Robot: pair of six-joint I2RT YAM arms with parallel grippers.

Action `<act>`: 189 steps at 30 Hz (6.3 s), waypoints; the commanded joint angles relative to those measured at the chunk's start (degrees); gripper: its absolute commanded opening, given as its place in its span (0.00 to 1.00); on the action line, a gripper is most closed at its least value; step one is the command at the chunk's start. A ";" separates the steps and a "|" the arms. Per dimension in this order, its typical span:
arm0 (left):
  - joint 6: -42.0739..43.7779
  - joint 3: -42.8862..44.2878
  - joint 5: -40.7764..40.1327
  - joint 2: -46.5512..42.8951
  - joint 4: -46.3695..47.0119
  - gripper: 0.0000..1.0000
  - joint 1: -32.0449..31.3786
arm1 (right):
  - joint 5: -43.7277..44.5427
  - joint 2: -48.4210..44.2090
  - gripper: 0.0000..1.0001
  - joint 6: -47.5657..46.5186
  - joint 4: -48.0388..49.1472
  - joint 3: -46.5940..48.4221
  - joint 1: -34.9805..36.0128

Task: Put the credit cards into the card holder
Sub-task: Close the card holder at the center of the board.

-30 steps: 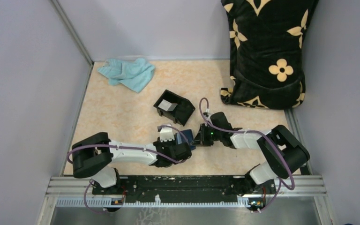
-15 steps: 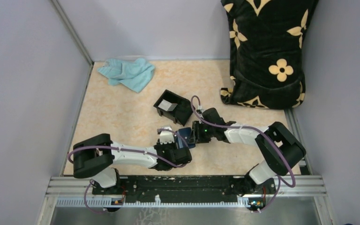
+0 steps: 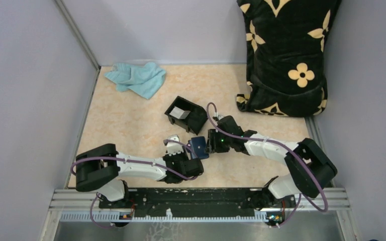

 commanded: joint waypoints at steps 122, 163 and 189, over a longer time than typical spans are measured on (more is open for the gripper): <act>1.37 -5.34 29.50 14.18 0.01 0.50 -0.11 | 15.16 14.94 0.34 1.20 2.36 3.94 4.22; -12.45 4.92 18.52 17.13 -18.97 0.27 -17.85 | 13.61 16.20 0.35 0.68 4.52 -0.40 4.11; -34.79 3.03 0.75 12.11 -29.78 0.26 -20.52 | 13.84 -14.51 0.15 0.99 -7.12 -4.25 7.93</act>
